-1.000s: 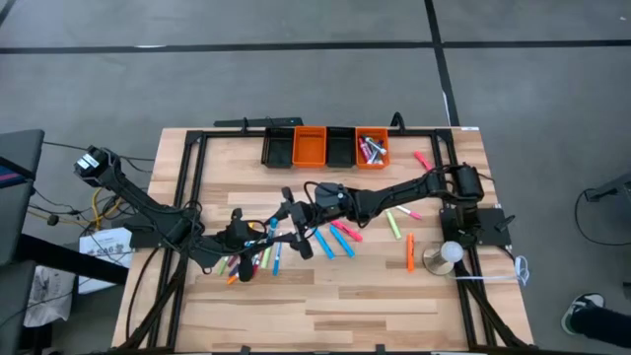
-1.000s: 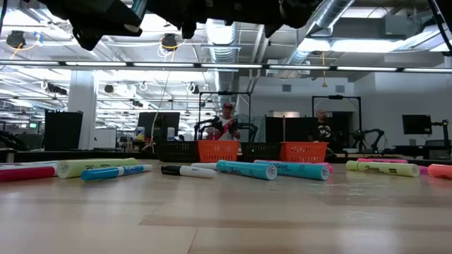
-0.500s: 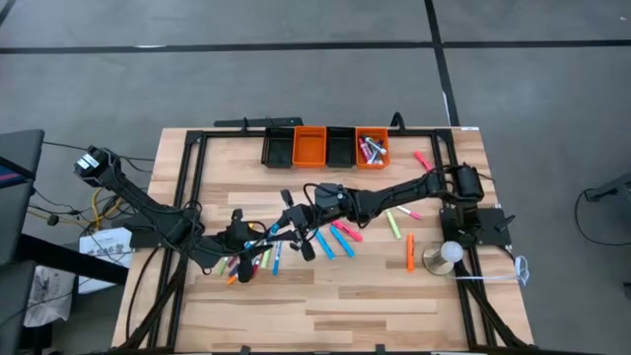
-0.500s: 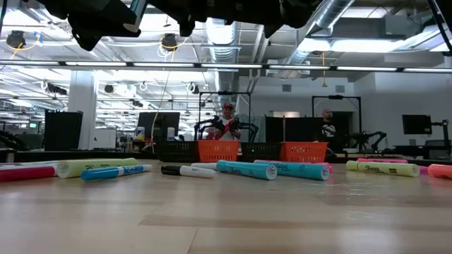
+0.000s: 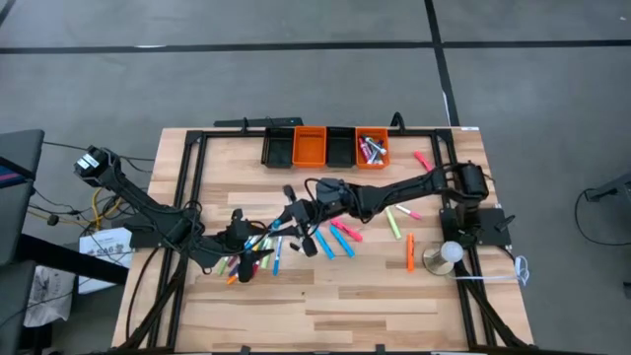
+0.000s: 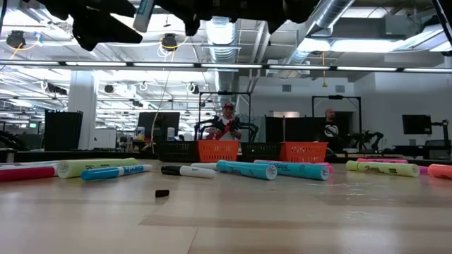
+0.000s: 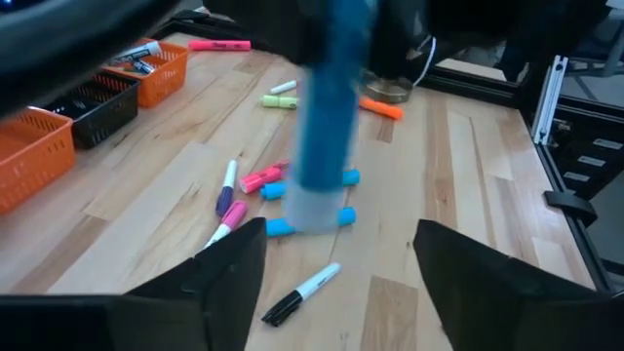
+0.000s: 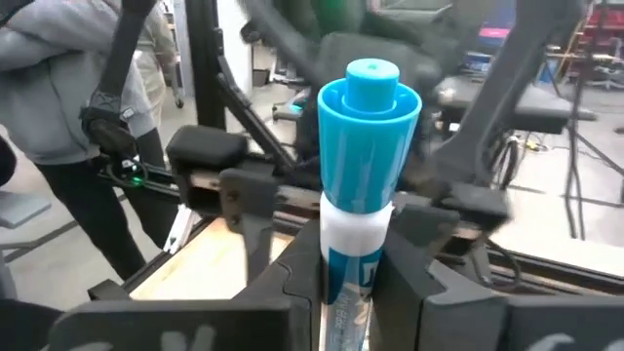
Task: Pick & Place Markers
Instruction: Put the light blue marker pen into the right orange bin
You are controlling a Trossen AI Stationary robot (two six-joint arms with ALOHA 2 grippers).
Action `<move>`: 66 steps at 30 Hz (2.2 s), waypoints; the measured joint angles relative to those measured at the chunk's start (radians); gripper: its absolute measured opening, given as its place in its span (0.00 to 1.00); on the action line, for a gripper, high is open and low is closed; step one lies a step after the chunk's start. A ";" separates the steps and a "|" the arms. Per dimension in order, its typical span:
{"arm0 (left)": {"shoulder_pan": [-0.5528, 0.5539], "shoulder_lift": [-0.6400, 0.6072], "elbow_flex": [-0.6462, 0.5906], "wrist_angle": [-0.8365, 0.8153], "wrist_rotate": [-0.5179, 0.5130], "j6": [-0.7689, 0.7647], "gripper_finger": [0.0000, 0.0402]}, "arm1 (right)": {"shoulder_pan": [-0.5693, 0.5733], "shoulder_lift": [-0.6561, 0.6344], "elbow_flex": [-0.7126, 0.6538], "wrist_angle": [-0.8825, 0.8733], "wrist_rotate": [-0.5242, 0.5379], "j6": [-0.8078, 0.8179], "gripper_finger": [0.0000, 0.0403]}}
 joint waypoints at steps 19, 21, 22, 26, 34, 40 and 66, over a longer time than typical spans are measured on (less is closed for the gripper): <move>0.208 -0.010 0.000 -0.007 0.164 0.016 0.68 | -0.274 -0.416 0.000 -0.763 0.251 0.090 0.13; 0.265 -0.010 0.000 -0.008 0.225 0.030 0.68 | -0.327 -0.429 0.000 -0.826 0.257 0.112 0.13; 0.295 -0.010 0.000 -0.008 0.253 0.041 0.68 | -0.356 -0.431 0.000 -0.864 0.258 0.120 0.13; 0.418 -0.010 0.000 -0.011 0.378 0.081 0.68 | -0.469 -0.411 0.000 -0.950 0.260 0.141 0.14; 0.522 -0.004 -0.019 -0.015 0.479 0.096 0.68 | -0.638 -0.269 0.000 -1.045 0.223 0.159 0.14; 0.522 -0.003 -0.069 -0.017 0.477 0.088 0.68 | -0.708 -0.179 0.000 -1.137 0.228 0.159 0.14; 0.522 -0.003 -0.071 0.008 0.477 0.072 0.68 | -0.721 -0.132 0.000 -1.271 0.419 0.137 0.33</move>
